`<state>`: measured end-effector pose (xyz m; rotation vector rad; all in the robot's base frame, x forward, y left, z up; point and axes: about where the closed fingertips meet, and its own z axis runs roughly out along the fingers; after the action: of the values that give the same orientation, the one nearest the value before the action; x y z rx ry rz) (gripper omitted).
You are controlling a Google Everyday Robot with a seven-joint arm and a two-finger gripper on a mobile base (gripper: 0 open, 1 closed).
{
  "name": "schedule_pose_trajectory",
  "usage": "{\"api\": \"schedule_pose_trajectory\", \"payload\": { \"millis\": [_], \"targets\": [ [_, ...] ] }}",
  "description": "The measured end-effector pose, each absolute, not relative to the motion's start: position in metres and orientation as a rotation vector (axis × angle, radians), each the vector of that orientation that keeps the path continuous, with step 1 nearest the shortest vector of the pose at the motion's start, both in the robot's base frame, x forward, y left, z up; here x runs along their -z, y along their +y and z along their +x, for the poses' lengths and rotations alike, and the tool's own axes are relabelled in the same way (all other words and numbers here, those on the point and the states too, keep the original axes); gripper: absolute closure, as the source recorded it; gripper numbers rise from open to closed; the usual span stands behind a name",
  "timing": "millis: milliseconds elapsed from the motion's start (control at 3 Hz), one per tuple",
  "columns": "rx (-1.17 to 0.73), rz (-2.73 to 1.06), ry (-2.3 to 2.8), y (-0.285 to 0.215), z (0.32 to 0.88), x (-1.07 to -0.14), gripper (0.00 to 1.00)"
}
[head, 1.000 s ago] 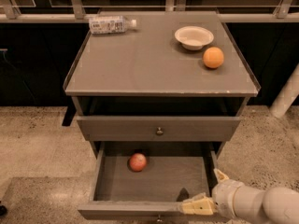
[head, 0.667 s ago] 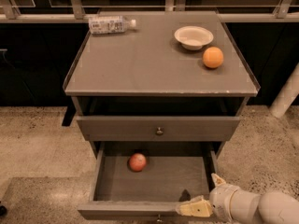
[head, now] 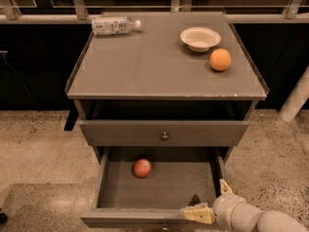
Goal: Pick apple from middle drawer and place on counter
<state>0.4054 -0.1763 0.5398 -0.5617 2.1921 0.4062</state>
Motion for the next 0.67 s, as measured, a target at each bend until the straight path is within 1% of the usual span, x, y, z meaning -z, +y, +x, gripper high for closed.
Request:
{"api": "schedule_pose_trajectory", "payload": {
  "millis": [333, 667],
  "targets": [
    [-0.384, -0.595, 2.156, -0.163, 0.436, -0.520, 0.00],
    [-0.410, -0.621, 2.122, -0.140, 0.464, -0.505, 0.00]
  ]
}}
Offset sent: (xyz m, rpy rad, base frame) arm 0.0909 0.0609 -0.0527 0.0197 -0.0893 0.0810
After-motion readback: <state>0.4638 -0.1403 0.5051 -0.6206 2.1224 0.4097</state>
